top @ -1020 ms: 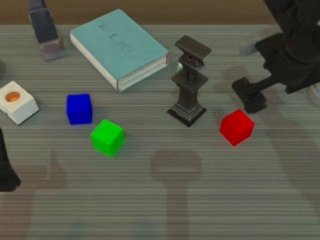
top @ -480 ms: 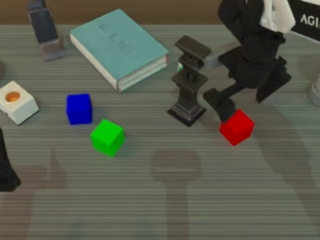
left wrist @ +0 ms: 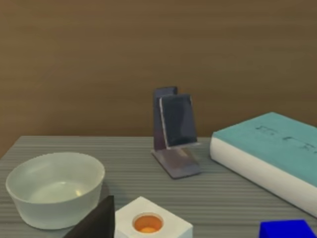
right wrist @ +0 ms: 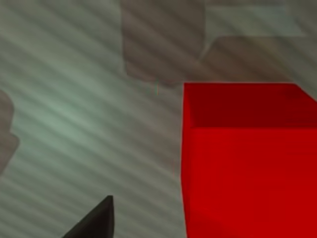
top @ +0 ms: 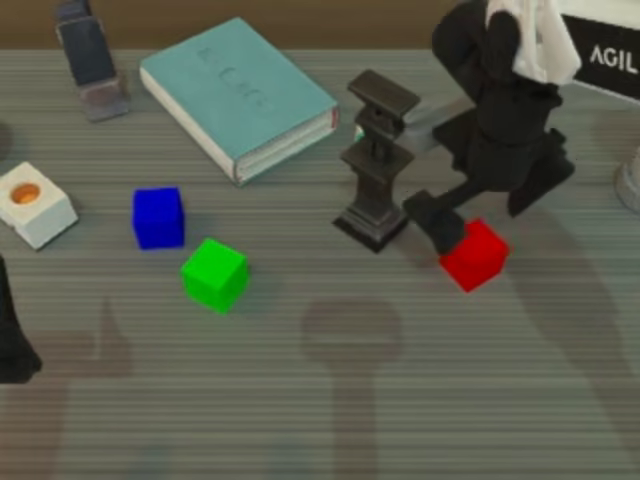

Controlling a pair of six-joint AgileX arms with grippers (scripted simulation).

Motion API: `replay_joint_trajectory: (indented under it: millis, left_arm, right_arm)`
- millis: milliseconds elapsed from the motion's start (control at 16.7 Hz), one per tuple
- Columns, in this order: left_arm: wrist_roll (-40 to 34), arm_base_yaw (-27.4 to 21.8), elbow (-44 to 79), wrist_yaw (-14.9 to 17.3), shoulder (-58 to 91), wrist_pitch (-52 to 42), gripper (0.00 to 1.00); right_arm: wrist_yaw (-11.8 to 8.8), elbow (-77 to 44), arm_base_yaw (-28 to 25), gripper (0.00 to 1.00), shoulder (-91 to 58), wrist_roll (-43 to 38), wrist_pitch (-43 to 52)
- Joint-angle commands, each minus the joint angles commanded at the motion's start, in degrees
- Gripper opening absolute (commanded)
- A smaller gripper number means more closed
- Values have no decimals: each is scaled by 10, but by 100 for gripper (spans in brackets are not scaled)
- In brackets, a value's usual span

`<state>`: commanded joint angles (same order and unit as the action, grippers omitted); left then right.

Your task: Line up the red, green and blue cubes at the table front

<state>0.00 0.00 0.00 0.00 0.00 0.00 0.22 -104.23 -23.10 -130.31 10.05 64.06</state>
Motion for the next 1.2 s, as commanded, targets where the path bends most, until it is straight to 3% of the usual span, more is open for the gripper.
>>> replay_joint_trajectory:
  millis: [300, 600, 1200]
  left_arm:
    - [0, 0, 0, 0, 0, 0, 100]
    - [0, 0, 0, 0, 0, 0, 100]
    - [0, 0, 0, 0, 0, 0, 100]
  right_arm:
    - [0, 67, -1, 100, -41, -2, -112]
    - [0, 76, -2, 100, -48, -2, -125]
    - [0, 76, -2, 25, -48, -2, -125]
